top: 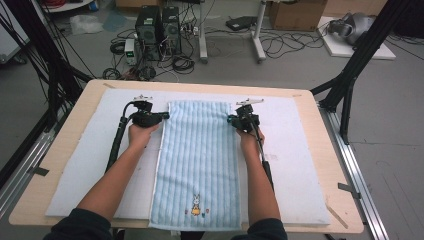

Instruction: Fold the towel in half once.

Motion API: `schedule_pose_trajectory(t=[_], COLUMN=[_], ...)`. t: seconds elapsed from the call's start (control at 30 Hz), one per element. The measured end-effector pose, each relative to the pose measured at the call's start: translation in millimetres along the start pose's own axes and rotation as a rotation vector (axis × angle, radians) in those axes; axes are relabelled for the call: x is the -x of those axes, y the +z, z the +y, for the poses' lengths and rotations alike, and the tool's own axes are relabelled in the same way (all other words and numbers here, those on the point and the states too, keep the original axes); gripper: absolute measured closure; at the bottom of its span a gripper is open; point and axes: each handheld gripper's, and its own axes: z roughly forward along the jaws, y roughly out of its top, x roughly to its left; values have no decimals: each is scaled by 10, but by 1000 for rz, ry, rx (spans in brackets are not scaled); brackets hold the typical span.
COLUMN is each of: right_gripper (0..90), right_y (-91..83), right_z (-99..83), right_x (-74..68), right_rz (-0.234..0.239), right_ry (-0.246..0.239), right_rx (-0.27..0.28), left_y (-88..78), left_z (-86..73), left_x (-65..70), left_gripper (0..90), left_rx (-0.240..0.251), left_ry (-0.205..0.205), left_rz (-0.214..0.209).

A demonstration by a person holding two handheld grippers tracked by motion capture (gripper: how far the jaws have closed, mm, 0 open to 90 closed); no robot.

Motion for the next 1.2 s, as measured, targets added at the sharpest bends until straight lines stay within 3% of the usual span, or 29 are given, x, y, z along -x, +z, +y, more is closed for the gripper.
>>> schedule_pose_trajectory(t=[0.1, 0.4, 0.63, 0.73, 1.2], right_gripper=[856, 854, 854, 855, 854], right_y=[-52, -229, -431, -535, -871], right_z=[28, 39, -133, -227, -499], right_x=[-22, -101, -213, -261, -489], right_rz=[19, 71, 100, 101, 134], right_ry=[-5, -37, -52, -60, -104], right_rx=[10, 8, 5, 15, 18], left_y=[-57, -303, -497, -578, -829], left_z=[7, -88, -238, -302, -582], left_x=[-15, 110, 215, 260, 417], left_gripper=[882, 882, 882, 882, 879], left_rx=[12, 52, 71, 65, 48], left_ry=[-15, 12, 20, 42, 85], left_rz=[-18, -64, -112, -134, -165])
